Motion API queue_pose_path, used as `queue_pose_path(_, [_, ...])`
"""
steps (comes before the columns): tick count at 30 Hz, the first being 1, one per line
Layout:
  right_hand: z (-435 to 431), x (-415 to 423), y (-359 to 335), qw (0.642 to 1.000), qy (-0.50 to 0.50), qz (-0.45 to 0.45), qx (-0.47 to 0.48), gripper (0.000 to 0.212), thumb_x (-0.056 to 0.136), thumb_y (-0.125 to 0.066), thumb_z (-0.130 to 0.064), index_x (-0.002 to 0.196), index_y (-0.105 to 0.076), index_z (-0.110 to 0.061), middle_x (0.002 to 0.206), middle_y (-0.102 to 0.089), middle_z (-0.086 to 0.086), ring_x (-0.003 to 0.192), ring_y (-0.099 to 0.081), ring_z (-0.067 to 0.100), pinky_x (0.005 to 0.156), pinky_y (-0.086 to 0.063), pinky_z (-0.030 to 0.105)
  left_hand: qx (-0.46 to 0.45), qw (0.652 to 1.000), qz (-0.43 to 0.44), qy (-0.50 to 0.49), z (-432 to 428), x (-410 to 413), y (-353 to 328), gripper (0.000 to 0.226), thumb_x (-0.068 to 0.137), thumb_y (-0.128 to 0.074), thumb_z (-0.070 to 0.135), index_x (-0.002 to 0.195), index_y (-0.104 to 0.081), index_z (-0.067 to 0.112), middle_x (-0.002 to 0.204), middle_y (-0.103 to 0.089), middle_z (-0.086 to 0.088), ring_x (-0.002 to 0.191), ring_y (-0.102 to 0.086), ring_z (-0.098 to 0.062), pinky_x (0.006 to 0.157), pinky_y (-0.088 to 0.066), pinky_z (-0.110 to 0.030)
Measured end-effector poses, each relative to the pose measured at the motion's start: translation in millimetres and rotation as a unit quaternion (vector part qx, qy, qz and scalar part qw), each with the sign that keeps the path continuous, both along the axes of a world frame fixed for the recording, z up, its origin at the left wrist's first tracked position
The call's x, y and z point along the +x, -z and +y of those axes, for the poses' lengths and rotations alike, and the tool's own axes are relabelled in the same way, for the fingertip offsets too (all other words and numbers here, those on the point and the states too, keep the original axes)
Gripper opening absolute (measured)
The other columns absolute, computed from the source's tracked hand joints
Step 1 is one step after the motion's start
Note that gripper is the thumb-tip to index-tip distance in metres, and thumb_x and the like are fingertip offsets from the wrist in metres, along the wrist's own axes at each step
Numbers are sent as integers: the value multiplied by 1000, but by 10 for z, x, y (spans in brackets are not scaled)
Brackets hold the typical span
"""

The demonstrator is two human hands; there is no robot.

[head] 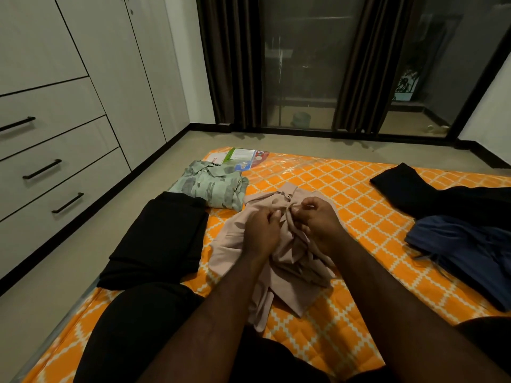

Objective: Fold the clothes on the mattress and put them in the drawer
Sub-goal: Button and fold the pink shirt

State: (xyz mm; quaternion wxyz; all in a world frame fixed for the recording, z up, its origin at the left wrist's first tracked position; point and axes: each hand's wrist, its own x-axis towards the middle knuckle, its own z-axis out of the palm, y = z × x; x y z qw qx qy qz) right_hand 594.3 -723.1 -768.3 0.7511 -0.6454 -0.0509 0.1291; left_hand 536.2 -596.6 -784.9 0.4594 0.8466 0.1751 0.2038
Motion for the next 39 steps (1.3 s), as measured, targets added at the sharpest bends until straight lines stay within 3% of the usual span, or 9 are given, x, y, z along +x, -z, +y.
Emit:
queue_pose_path(6, [-14, 71, 46, 997, 7, -57, -58, 26, 99, -54, 4, 82, -45, -14, 73, -44, 11, 71, -43, 24, 60, -40, 40, 109, 970, 163, 142, 121, -104, -119, 14, 87, -68, 14, 91, -72, 1, 90, -72, -17, 86, -68, -31, 76, -55, -40])
queue_pose_path(10, [15, 68, -11, 989, 36, -121, -78, 30, 103, -49, 1, 79, -43, -16, 68, -42, 3, 59, -39, 16, 55, -36, 35, 208, 975, 6, 72, 60, -179, -109, 17, 92, -61, 23, 100, -70, 12, 97, -70, -9, 93, -65, -29, 73, -49, -35])
queue_pose_path(13, [2, 88, -149, 978, 77, -181, -66, 30, 102, -49, 3, 79, -44, -18, 69, -46, 0, 60, -43, 11, 56, -40, 30, 326, 934, -145, 28, -28, -163, -156, 37, 94, -47, 33, 118, -64, 11, 105, -62, -13, 88, -62, -30, 66, -55, -38])
queue_pose_path(19, [14, 122, -29, 953, 60, -232, -188, 30, 85, -47, 9, 77, -49, -20, 76, -56, 2, 70, -49, 19, 62, -42, 38, 435, 895, -97, 15, -281, -148, -35, 36, 92, -41, 31, 114, -59, 10, 99, -65, -13, 59, -65, -28, 39, -43, -30])
queue_pose_path(23, [-93, 165, 194, 955, 54, -204, -210, 39, 84, -46, 8, 72, -49, -30, 75, -55, 2, 69, -50, 23, 64, -44, 50, 238, 965, 22, 104, -498, -194, -63, 31, 87, -58, 18, 118, -60, 15, 105, -61, -9, 89, -61, -28, 67, -50, -40])
queue_pose_path(26, [-124, 165, 159, 954, 71, -213, -198, 31, 94, -53, 5, 77, -51, -21, 75, -55, -1, 66, -51, 10, 60, -42, 31, 115, 981, 67, 139, -419, -118, -85, 15, 88, -63, 20, 92, -74, 12, 87, -72, -7, 82, -65, -24, 68, -48, -33])
queue_pose_path(29, [-126, 183, 96, 962, 98, -188, -170, 12, 98, -61, -8, 91, -55, -16, 82, -61, 1, 73, -59, 17, 62, -48, 34, 89, 985, 67, 129, -273, -115, -58, 23, 90, -65, 17, 109, -80, 19, 106, -77, 1, 98, -69, -16, 80, -50, -21])
queue_pose_path(31, [-167, 195, 65, 953, 136, -190, -194, 10, 95, -67, -18, 96, -57, -18, 86, -63, -3, 78, -62, 19, 65, -50, 35, 64, 992, 51, 99, -222, -109, -49, 25, 89, -67, 15, 111, -79, 19, 105, -78, 1, 96, -71, -16, 86, -56, -28])
queue_pose_path(39, [-537, 3, 65, 894, 71, -299, -326, 20, 93, -72, -31, 77, -69, -19, 64, -65, -7, 56, -58, 2, 54, -41, 25, -4, 998, 7, 60, -248, -80, -41, 17, 87, -70, 19, 102, -79, 19, 97, -77, 4, 88, -70, -12, 82, -60, -38])
